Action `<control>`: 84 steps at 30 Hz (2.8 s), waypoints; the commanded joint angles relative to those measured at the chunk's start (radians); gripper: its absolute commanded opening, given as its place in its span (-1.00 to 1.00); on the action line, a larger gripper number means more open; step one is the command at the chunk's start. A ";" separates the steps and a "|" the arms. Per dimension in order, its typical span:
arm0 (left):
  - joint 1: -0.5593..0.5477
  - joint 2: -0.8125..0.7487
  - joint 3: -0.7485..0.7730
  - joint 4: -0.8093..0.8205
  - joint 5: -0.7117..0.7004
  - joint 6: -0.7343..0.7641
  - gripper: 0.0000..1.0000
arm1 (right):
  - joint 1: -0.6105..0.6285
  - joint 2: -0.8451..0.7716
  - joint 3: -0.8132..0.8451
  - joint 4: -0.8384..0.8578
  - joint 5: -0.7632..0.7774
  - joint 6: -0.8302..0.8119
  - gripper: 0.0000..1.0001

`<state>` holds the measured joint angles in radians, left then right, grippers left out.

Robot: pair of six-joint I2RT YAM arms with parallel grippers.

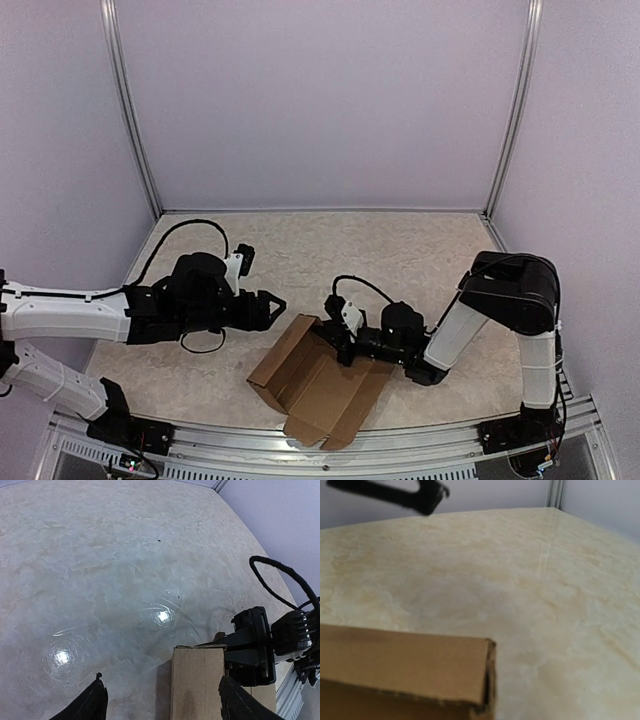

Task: Fold the paper box

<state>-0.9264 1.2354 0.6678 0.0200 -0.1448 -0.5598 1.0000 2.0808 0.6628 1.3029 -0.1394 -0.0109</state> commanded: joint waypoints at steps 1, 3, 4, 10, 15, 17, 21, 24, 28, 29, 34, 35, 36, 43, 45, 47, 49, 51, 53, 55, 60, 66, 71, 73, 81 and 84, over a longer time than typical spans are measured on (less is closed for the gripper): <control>0.005 0.062 0.013 0.062 0.122 -0.019 0.45 | -0.010 0.058 -0.015 0.249 0.024 0.007 -1.00; 0.003 0.101 0.024 0.067 0.138 -0.024 0.39 | -0.011 0.084 -0.017 0.294 0.026 0.007 -1.00; 0.002 0.115 0.033 0.066 0.151 -0.024 0.37 | -0.012 0.091 -0.014 0.294 0.022 0.005 -1.00; -0.008 0.217 0.083 0.061 0.194 -0.027 0.20 | -0.013 0.104 -0.010 0.297 0.015 0.008 -1.00; -0.011 0.273 0.115 0.054 0.200 -0.031 0.15 | -0.014 0.103 -0.016 0.298 0.003 0.008 -1.00; -0.012 0.292 0.128 0.051 0.204 -0.030 0.13 | -0.015 0.100 -0.022 0.297 0.003 0.009 -1.00; -0.013 0.317 0.155 0.037 0.208 -0.027 0.03 | -0.015 0.096 -0.029 0.297 -0.007 0.008 -1.00; -0.019 0.333 0.180 0.017 0.207 -0.021 -0.06 | -0.014 0.097 -0.034 0.297 -0.012 0.008 -1.00; -0.026 0.348 0.208 -0.011 0.197 -0.014 -0.12 | -0.016 0.094 -0.048 0.297 -0.002 -0.003 -0.95; -0.027 0.352 0.217 -0.016 0.196 -0.013 -0.14 | -0.016 0.093 -0.052 0.297 0.001 -0.007 -0.92; -0.040 0.369 0.244 -0.048 0.186 -0.009 -0.21 | -0.016 0.083 -0.072 0.297 0.006 -0.019 -0.75; -0.043 0.373 0.251 -0.053 0.185 -0.007 -0.22 | -0.016 0.082 -0.076 0.297 0.006 -0.021 -0.74; -0.044 0.376 0.258 -0.058 0.183 -0.005 -0.22 | -0.017 0.081 -0.079 0.297 0.006 -0.022 -0.73; -0.062 0.407 0.301 -0.088 0.173 0.001 -0.27 | -0.017 0.062 -0.097 0.297 0.012 -0.034 -0.62; -0.064 0.415 0.308 -0.095 0.171 0.003 -0.29 | -0.017 0.056 -0.099 0.297 0.011 -0.035 -0.60; -0.065 0.424 0.314 -0.103 0.168 0.001 -0.32 | -0.017 0.052 -0.098 0.297 0.013 -0.036 -0.59; -0.067 0.431 0.318 -0.108 0.165 0.001 -0.34 | -0.017 0.047 -0.095 0.297 0.014 -0.038 -0.58; -0.070 0.438 0.321 -0.110 0.165 -0.001 -0.36 | -0.017 0.044 -0.090 0.297 0.015 -0.041 -0.57; -0.072 0.442 0.325 -0.115 0.163 -0.002 -0.38 | -0.016 0.042 -0.083 0.297 0.017 -0.043 -0.56; -0.073 0.447 0.328 -0.117 0.164 -0.002 -0.39 | -0.016 0.044 -0.073 0.297 0.017 -0.045 -0.55; -0.074 0.456 0.334 -0.124 0.163 0.000 -0.41 | -0.017 0.057 -0.045 0.297 0.020 -0.045 -0.55; -0.073 0.459 0.332 -0.126 0.164 0.000 -0.43 | -0.017 0.064 -0.018 0.297 0.020 -0.044 -0.55; -0.074 0.462 0.334 -0.127 0.164 0.000 -0.44 | -0.016 0.076 -0.006 0.298 0.027 -0.049 -0.61; -0.073 0.463 0.332 -0.127 0.163 0.000 -0.44 | -0.016 0.080 -0.006 0.297 0.028 -0.049 -0.67; -0.071 0.470 0.336 -0.129 0.168 0.001 -0.46 | -0.017 0.084 -0.014 0.297 0.026 -0.058 -1.00; -0.069 0.473 0.339 -0.132 0.171 0.002 -0.45 | -0.016 0.084 -0.017 0.297 0.032 -0.062 -1.00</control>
<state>-0.9939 1.6760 0.9905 -0.0612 0.0212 -0.5716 0.9894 2.1448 0.6430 1.3571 -0.1120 -0.0502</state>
